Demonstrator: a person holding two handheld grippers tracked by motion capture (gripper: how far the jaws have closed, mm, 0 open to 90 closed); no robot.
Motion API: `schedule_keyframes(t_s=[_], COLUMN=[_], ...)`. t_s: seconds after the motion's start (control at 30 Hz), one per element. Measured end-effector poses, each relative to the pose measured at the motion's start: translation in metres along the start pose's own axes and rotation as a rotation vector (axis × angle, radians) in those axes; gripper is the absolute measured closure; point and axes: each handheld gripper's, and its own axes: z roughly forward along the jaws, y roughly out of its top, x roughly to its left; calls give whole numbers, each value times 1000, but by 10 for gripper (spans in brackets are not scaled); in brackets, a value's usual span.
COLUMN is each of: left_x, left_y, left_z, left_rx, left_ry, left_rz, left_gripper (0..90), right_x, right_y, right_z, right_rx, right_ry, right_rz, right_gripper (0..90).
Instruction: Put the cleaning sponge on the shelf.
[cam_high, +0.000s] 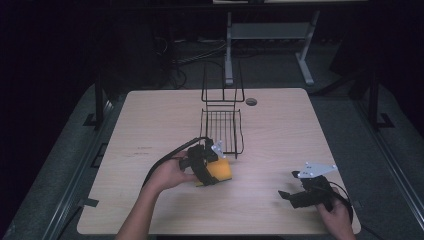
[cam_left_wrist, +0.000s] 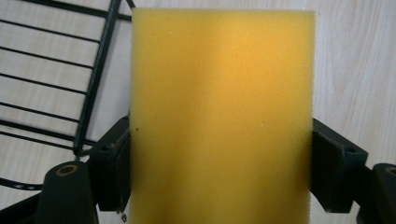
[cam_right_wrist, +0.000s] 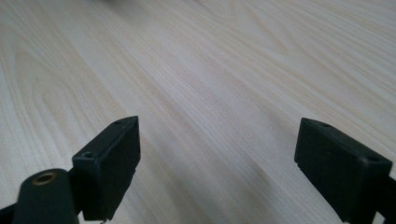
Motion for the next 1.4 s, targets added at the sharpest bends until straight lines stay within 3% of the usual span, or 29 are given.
schedule_keyframes(t_s=[0.2,0.6,0.83,1.4], left_x=[7,19,25,33], left_y=[-1,0,-4,-7], left_z=[-1,-7,-8,-12], left_rx=[-11,-26,-42,-82], left_ry=[-16,-10,-10,-3], left_rz=[-9,-9,-31,-50], left_gripper=[218,218,218,218], right_x=[-1,-3,-2,-1], right_y=[0,1,1,2], right_z=[0,0,1,1], right_rx=[1,1,8,10], right_ry=[3,-4,-5,-9], right_rz=[5,5,6,-3], right_gripper=[141,141,141,141])
